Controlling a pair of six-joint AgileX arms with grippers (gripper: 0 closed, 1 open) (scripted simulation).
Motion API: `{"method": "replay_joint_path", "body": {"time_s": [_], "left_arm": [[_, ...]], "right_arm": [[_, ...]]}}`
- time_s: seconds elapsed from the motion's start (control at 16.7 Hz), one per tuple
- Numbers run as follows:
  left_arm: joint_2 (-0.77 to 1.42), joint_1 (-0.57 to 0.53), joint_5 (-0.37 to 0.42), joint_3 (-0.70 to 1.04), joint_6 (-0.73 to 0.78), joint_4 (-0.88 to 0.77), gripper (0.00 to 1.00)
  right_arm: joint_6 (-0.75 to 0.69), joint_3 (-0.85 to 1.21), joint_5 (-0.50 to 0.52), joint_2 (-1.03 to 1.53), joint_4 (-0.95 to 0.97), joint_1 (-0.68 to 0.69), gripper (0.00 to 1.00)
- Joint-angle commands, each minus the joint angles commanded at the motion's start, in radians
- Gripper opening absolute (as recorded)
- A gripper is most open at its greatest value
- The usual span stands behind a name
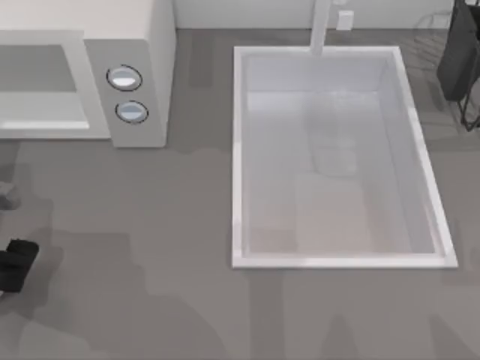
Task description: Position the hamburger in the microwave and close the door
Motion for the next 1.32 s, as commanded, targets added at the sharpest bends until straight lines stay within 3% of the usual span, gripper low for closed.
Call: {"method": "replay_joint_path", "body": {"time_s": [0.18, 0.96, 1.32], "left_arm": [[0.0, 0.0, 0.0, 0.0, 0.0, 0.0, 1.0], [0.0, 0.0, 0.0, 0.0, 0.0, 0.0, 0.02], [0.0, 0.0, 0.0, 0.0, 0.0, 0.0, 0.0]], "right_arm": [[0.0, 0.0, 0.0, 0.0, 0.0, 0.0, 1.0], [0.0, 0.0, 0.0, 0.0, 0.0, 0.0, 1.0], [0.0, 0.0, 0.0, 0.0, 0.0, 0.0, 1.0]]}}
